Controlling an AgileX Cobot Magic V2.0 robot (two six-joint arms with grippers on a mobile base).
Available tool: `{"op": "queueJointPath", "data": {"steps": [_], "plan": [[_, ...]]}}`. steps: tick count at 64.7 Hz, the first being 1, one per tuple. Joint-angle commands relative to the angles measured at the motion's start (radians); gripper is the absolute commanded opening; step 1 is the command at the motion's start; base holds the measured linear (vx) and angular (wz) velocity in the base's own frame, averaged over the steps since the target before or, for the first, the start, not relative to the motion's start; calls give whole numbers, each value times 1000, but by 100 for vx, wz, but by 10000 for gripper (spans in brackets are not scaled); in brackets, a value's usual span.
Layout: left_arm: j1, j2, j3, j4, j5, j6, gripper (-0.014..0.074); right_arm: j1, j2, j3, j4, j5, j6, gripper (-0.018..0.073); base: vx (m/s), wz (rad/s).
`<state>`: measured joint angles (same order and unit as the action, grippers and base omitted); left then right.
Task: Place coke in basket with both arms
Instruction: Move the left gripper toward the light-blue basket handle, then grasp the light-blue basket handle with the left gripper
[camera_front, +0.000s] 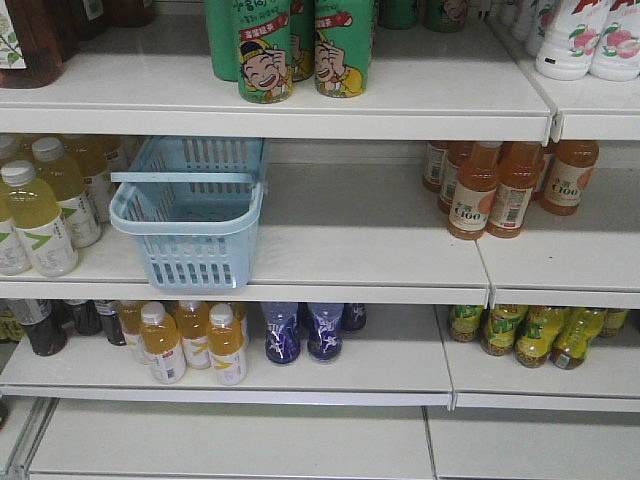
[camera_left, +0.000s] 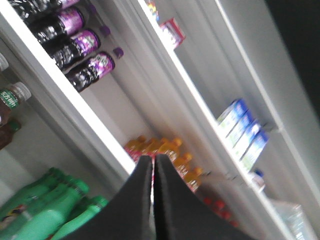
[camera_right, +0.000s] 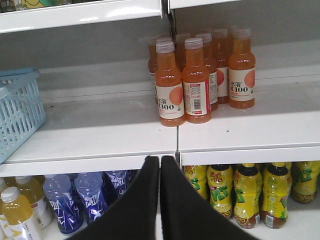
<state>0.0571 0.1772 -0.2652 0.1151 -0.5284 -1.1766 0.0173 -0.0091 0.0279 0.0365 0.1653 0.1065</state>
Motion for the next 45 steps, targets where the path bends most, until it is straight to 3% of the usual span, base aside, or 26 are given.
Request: {"op": "queueJointPath", "data": {"steps": [1,10,16,24,33,45], "plan": [[-4,154,-94,59,45,-33,-1,-6,-18,15,-3,-70,-5,-5,0,0],[-4,389,-116,96,9,-125,57,-6,-18,15,-3,-70,-5,-5,0,0],[-4,556,-116,193,-85,-279,145,-6,-18,15,-3,-70,-5,-5,0,0],[-4,786,-116,317,-299,-501,304,-6,-18,15,-3,-70,-5,-5,0,0],[-4,1057,-120,308,-556,-559,431,-6,-18,15,-3,-70,-5,-5,0,0],[-4,1351,-215,330,-781,-606,473,-6,-18,15,-3,-71,-5,-5,0,0]]}}
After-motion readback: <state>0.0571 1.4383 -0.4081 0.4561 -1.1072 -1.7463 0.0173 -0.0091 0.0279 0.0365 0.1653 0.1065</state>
